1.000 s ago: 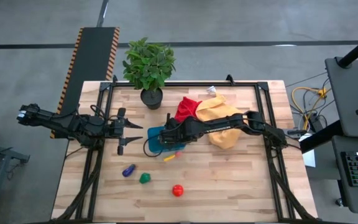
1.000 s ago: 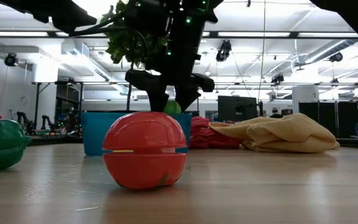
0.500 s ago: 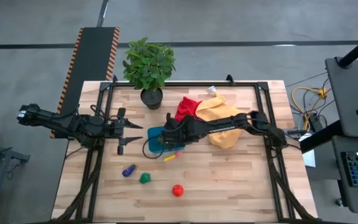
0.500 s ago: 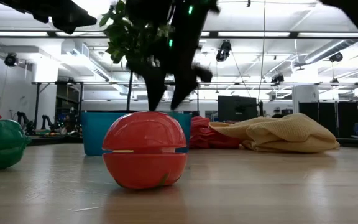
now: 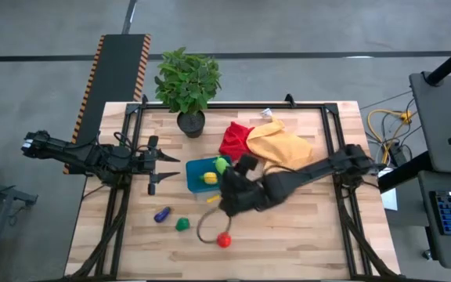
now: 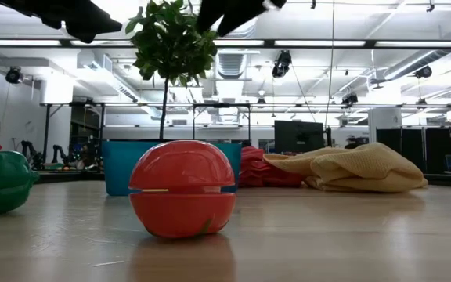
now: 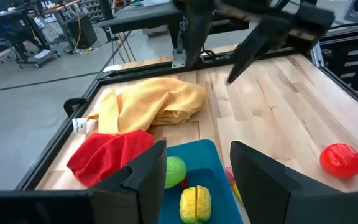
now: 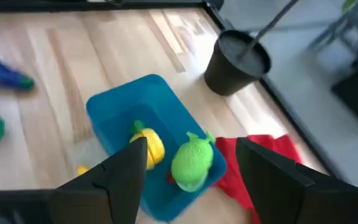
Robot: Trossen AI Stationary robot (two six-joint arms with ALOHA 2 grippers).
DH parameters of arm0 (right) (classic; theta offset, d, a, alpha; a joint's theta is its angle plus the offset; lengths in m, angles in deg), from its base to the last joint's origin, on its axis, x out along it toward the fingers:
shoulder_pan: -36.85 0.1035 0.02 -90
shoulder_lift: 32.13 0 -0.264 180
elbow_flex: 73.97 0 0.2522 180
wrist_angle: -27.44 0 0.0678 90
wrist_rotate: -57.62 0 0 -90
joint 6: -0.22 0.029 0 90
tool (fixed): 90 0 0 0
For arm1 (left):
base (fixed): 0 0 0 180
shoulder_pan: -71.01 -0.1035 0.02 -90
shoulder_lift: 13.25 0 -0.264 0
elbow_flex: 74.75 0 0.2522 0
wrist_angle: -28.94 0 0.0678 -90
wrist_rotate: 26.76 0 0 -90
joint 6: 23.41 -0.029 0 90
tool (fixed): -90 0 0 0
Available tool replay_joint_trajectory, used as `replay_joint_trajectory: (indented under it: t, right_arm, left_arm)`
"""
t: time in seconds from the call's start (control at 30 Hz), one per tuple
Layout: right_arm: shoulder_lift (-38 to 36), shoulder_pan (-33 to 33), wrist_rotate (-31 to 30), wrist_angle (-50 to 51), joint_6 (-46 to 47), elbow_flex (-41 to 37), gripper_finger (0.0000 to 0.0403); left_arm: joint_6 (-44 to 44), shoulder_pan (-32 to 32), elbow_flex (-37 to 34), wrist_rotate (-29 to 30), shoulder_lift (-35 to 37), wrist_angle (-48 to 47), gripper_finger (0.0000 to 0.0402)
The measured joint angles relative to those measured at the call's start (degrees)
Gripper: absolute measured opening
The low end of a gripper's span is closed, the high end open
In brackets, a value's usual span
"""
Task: Pick and placing Produce into tupperware
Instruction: Put the pink peach into the blue bin
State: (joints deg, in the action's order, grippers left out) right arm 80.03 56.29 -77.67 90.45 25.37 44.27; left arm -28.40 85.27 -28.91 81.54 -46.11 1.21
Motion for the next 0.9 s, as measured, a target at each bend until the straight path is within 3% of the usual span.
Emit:
replay_joint_trajectory:
  t: [0.17,0.37,0.43,0.63,0.9]
  right_arm:
    - [-5.3,6.9,-3.7,-9.1,-6.0,-10.5,0.0238]
    - [-13.9,12.8,-3.8,-40.7,-11.8,-29.6,0.0233]
    - [-16.5,12.9,1.0,-54.3,-15.9,-36.5,0.0233]
    - [-22.0,7.9,30.2,-82.7,-19.0,-53.6,0.0231]
    - [-22.4,2.9,30.6,-85.7,-18.2,-59.9,0.0238]
  left_arm:
    - [-0.3,0.0,0.0,0.0,0.0,0.1,0.0164]
    - [-2.4,0.0,0.2,0.3,0.0,0.7,0.0164]
    - [-2.9,0.0,0.2,0.4,0.0,1.7,0.0164]
    - [-3.0,0.0,0.2,0.5,-0.8,4.3,0.0164]
    - [-4.9,0.0,0.2,0.7,-1.6,7.4,0.0164]
